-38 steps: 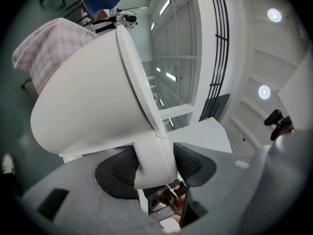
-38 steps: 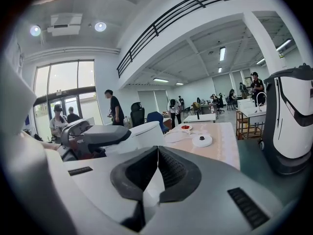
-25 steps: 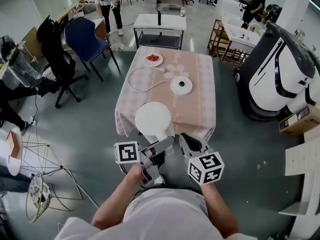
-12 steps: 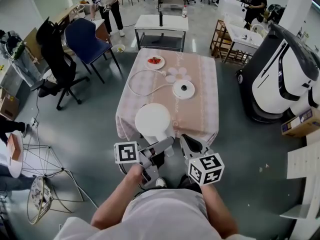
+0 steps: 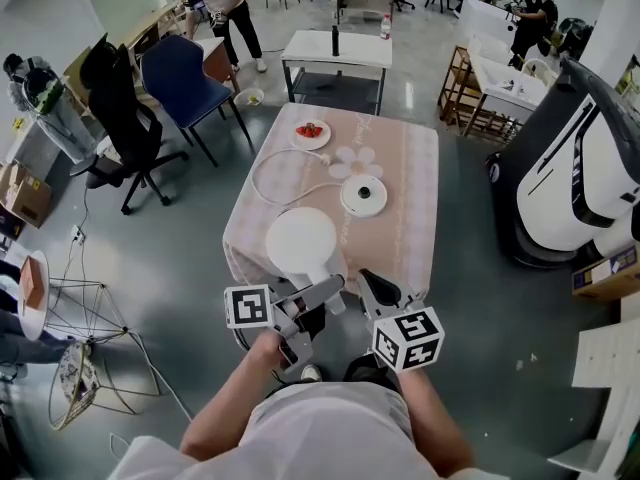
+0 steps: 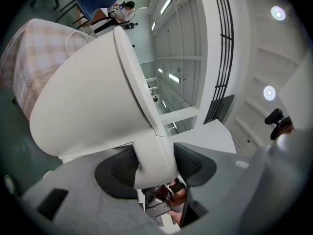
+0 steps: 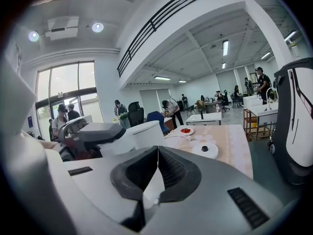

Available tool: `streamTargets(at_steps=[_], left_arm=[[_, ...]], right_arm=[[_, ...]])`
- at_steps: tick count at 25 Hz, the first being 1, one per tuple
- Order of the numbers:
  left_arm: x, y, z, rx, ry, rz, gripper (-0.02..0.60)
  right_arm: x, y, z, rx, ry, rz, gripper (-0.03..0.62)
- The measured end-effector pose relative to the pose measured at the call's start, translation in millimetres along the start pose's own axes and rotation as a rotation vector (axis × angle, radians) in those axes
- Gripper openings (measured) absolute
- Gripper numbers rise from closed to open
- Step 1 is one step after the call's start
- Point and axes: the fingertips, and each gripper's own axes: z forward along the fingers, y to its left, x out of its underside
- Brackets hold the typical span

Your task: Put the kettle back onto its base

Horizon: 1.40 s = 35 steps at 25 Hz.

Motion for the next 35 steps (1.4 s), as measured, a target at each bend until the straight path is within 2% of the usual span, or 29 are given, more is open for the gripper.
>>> streamTargets(at_steps=[9, 20, 26, 35], left_arm=[[-16, 4, 60, -0.024, -0.071, -0.013, 0.227], [-21, -1, 113, -0.064, -0.152, 0.01, 0.229], [-22, -3, 132, -0.066, -0.15, 0.013, 0.229], [-40, 7, 152, -0.058, -0.101, 0.017, 0.229]], right_arm=[[-17, -67, 7, -0.047, 0.005, 0.008, 0.005], [-34, -119, 1, -0.125, -0.011, 0.01, 0.005], [-36, -133, 2, -0.138, -0.014, 0.015, 0.005], [-35, -155, 15, -0.091, -0.002, 0.028, 0.005]])
